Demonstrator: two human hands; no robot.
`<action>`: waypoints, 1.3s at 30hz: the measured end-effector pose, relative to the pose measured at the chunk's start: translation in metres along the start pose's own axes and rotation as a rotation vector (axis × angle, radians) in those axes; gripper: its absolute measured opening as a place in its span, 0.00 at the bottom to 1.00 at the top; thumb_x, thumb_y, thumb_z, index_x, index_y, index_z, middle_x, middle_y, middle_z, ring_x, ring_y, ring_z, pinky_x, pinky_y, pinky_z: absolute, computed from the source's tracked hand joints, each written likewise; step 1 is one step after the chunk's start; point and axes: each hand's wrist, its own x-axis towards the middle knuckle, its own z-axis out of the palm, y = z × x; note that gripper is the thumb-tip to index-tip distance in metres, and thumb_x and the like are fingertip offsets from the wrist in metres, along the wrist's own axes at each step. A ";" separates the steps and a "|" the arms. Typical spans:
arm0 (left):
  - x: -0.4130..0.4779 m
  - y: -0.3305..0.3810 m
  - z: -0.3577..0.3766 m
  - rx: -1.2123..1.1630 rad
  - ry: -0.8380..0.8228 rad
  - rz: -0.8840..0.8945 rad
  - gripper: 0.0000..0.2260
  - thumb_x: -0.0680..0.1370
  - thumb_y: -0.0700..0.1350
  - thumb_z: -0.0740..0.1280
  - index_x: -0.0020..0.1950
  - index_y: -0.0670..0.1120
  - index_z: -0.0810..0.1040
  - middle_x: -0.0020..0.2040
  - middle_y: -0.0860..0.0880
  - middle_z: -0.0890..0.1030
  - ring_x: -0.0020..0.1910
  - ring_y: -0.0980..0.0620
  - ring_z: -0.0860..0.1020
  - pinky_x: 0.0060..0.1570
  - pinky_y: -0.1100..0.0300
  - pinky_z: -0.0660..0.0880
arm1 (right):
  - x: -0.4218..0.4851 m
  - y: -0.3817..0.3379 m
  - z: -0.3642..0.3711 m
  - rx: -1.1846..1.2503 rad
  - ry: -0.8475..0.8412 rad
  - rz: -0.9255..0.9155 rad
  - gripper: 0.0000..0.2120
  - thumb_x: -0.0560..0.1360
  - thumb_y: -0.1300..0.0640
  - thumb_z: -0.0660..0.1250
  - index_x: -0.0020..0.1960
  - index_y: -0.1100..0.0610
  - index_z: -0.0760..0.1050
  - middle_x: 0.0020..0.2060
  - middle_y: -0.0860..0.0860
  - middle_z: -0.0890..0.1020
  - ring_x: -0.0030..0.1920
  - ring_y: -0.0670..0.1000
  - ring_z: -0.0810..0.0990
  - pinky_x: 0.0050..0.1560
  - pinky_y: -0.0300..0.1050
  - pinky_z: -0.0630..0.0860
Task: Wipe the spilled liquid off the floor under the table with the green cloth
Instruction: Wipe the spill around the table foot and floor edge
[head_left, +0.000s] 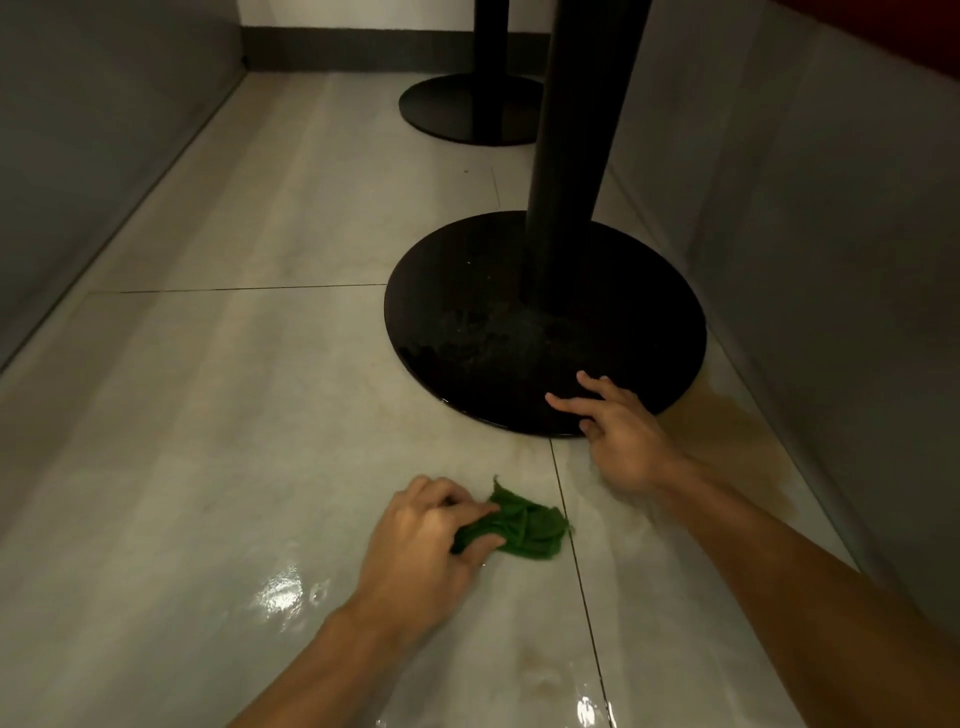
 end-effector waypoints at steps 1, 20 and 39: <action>0.004 -0.010 -0.004 0.017 0.035 -0.030 0.15 0.72 0.58 0.67 0.53 0.54 0.84 0.45 0.55 0.80 0.44 0.54 0.74 0.47 0.61 0.71 | -0.001 -0.001 -0.001 0.005 0.003 0.000 0.24 0.82 0.64 0.54 0.71 0.42 0.67 0.77 0.47 0.54 0.77 0.49 0.46 0.76 0.47 0.43; 0.009 0.057 0.018 0.026 -0.114 -0.097 0.14 0.77 0.56 0.64 0.60 0.55 0.79 0.54 0.55 0.78 0.53 0.53 0.70 0.54 0.58 0.70 | 0.001 -0.001 -0.003 -0.043 -0.041 0.010 0.25 0.82 0.64 0.55 0.71 0.40 0.66 0.77 0.46 0.54 0.77 0.50 0.46 0.76 0.49 0.45; 0.030 -0.032 -0.038 0.122 0.112 -0.261 0.08 0.77 0.47 0.68 0.54 0.47 0.80 0.49 0.47 0.78 0.49 0.45 0.75 0.48 0.56 0.68 | -0.055 0.000 0.013 -0.120 0.110 -0.065 0.17 0.80 0.55 0.61 0.68 0.46 0.72 0.74 0.50 0.60 0.74 0.52 0.55 0.72 0.47 0.56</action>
